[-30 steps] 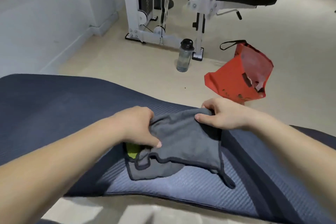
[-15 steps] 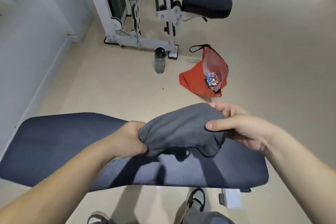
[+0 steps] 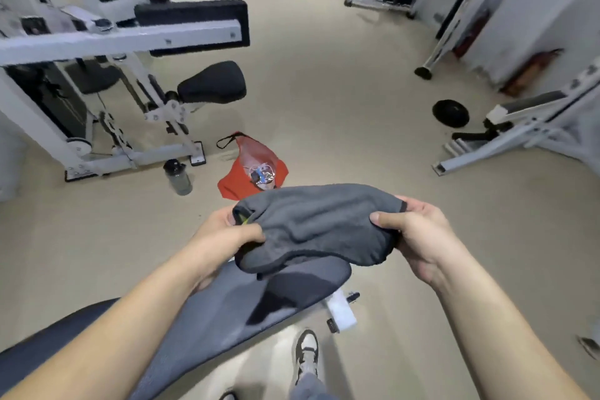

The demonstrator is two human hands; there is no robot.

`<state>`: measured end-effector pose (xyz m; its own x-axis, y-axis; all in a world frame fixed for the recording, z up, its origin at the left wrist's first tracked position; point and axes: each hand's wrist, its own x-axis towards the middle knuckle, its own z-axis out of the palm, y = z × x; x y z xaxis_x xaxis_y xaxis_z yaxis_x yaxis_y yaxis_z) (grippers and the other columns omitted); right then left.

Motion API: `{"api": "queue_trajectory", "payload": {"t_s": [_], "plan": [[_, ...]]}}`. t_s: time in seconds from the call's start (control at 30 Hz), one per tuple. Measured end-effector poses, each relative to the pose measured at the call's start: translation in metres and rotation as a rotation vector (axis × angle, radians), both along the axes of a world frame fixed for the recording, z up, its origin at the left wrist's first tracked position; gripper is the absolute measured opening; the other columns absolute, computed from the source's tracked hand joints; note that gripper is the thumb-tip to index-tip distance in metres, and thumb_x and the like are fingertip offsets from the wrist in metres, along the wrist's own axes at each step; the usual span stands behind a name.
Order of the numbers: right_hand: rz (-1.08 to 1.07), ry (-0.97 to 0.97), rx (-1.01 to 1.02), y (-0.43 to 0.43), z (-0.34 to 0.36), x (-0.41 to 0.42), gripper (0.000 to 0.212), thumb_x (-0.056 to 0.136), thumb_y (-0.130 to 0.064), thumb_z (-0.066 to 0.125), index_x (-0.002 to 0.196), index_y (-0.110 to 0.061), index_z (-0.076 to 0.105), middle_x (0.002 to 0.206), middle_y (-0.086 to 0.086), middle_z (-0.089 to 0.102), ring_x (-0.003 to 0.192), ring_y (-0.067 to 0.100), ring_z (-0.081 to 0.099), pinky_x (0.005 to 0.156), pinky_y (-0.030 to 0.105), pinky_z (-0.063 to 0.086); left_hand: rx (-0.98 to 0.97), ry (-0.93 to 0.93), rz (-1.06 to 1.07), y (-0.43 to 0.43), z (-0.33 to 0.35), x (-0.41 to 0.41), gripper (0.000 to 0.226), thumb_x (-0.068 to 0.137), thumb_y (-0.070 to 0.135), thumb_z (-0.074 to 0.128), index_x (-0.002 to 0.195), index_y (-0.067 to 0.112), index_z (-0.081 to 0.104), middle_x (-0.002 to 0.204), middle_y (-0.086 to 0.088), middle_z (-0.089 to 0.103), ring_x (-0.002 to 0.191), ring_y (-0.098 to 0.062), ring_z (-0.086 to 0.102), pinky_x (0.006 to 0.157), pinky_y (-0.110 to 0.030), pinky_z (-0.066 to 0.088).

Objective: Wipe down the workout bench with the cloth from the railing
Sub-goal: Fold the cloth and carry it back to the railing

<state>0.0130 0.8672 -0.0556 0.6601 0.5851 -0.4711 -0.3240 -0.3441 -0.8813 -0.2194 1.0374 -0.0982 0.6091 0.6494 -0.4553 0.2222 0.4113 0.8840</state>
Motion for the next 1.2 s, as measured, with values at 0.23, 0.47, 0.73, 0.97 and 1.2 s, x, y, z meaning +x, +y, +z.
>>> {"api": "queue_trajectory", "payload": {"t_s": [0.23, 0.47, 0.73, 0.97, 1.2], "plan": [[-0.451, -0.016, 0.073, -0.173, 0.005, 0.032, 0.02, 0.099, -0.002, 0.059, 0.115, -0.01, 0.069, 0.113, 0.015, 0.077, 0.096, 0.031, 0.073, 0.08, 0.045, 0.054, -0.084, -0.136, -0.425, -0.113, 0.051, 0.129, 0.04, 0.082, 0.001, 0.075, 0.121, 0.003, 0.068, 0.12, -0.024, 0.072, 0.114, -0.045, 0.067, 0.103, -0.055, 0.052], [-0.848, 0.107, 0.306, -0.388, 0.009, 0.116, 0.025, 0.098, -0.014, 0.067, 0.121, -0.003, 0.069, 0.114, 0.011, 0.079, 0.104, 0.019, 0.076, 0.088, 0.034, 0.055, -0.191, -0.092, -0.746, -0.317, 0.041, 0.3, 0.039, 0.087, -0.005, 0.069, 0.125, 0.006, 0.065, 0.12, -0.02, 0.073, 0.11, -0.036, 0.071, 0.101, -0.051, 0.053], [-1.185, -0.092, 0.168, -0.619, 0.029, 0.129, 0.023, 0.105, -0.024, 0.058, 0.122, -0.011, 0.068, 0.115, 0.007, 0.078, 0.106, 0.023, 0.076, 0.084, 0.038, 0.06, -0.222, -0.036, -1.209, -0.549, 0.053, 0.414, 0.037, 0.093, -0.005, 0.06, 0.126, 0.01, 0.064, 0.119, -0.017, 0.074, 0.105, -0.036, 0.072, 0.08, -0.041, 0.056], [-1.618, -0.192, -0.024, -0.746, 0.014, 0.101, 0.018, 0.103, -0.037, 0.058, 0.117, -0.026, 0.061, 0.116, -0.006, 0.073, 0.106, 0.013, 0.072, 0.077, 0.033, 0.062, 0.097, -0.09, -1.612, -0.72, 0.039, 0.478, 0.026, 0.101, 0.008, 0.054, 0.106, 0.03, 0.066, 0.107, -0.016, 0.074, 0.095, -0.042, 0.072, 0.073, -0.053, 0.058], [-1.958, -0.127, -0.103, -0.849, 0.014, 0.105, 0.018, 0.095, -0.038, 0.071, 0.107, -0.025, 0.068, 0.104, 0.003, 0.079, 0.095, 0.025, 0.077, 0.08, 0.054, 0.062, 0.134, -0.073, -1.922, -0.885, 0.036, 0.545, 0.026, 0.094, 0.008, 0.058, 0.099, 0.031, 0.071, 0.102, -0.007, 0.077, 0.102, -0.033, 0.072, 0.083, -0.046, 0.057]]}}
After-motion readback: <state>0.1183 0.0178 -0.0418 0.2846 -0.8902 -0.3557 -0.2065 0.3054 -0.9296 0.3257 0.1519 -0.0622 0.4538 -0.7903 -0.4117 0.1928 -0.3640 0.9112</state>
